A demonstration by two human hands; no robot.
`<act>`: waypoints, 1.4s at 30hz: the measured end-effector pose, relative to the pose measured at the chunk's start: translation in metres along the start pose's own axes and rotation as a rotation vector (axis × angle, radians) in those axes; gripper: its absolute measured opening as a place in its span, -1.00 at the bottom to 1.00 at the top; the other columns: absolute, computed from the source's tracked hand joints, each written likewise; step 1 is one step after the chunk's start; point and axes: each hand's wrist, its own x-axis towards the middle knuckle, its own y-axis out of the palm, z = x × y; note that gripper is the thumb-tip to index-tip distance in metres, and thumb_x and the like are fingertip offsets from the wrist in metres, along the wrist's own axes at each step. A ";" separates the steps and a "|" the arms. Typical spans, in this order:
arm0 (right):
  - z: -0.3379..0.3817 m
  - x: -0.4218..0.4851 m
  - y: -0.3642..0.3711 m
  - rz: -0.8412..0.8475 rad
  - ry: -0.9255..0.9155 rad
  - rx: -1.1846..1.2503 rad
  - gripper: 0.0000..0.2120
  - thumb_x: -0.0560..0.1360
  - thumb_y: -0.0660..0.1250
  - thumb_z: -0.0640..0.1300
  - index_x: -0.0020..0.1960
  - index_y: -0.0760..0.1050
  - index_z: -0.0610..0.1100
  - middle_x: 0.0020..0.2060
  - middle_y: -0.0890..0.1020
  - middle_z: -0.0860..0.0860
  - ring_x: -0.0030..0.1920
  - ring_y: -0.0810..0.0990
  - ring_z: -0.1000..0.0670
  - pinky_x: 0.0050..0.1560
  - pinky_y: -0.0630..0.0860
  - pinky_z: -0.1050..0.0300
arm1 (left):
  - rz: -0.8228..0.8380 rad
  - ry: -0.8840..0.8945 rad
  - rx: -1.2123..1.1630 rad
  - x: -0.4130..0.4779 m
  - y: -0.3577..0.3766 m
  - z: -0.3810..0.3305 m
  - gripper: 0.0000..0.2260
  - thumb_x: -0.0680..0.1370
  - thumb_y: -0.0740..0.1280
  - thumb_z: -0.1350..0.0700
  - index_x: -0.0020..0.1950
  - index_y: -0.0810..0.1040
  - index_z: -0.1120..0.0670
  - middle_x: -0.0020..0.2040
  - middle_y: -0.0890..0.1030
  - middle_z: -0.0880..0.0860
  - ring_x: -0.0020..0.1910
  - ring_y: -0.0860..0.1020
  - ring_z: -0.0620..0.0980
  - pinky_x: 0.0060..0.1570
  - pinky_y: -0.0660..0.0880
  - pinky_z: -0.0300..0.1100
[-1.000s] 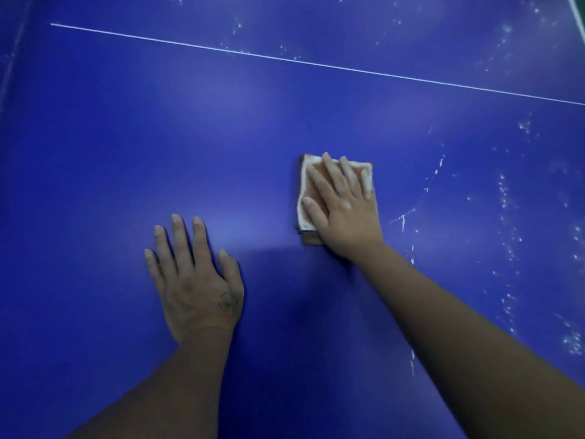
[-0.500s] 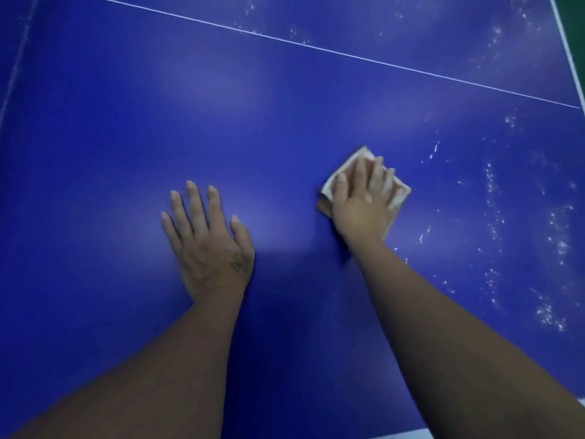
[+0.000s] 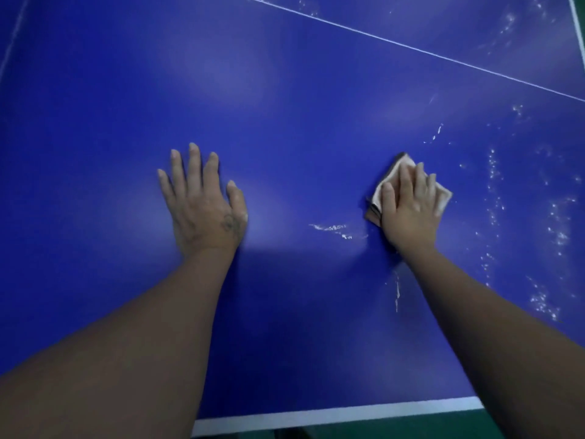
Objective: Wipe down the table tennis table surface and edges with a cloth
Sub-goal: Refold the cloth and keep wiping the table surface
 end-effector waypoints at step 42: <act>0.027 -0.178 0.026 0.000 -0.872 0.134 -0.43 0.71 0.17 0.25 0.65 0.36 0.05 0.72 0.19 -0.01 0.73 0.10 -0.15 0.64 0.07 -0.40 | -0.090 -0.104 0.098 -0.202 -0.014 -0.008 -0.53 0.74 0.17 0.04 0.65 0.46 0.09 0.73 0.28 0.14 0.75 0.16 0.22 0.72 0.06 0.26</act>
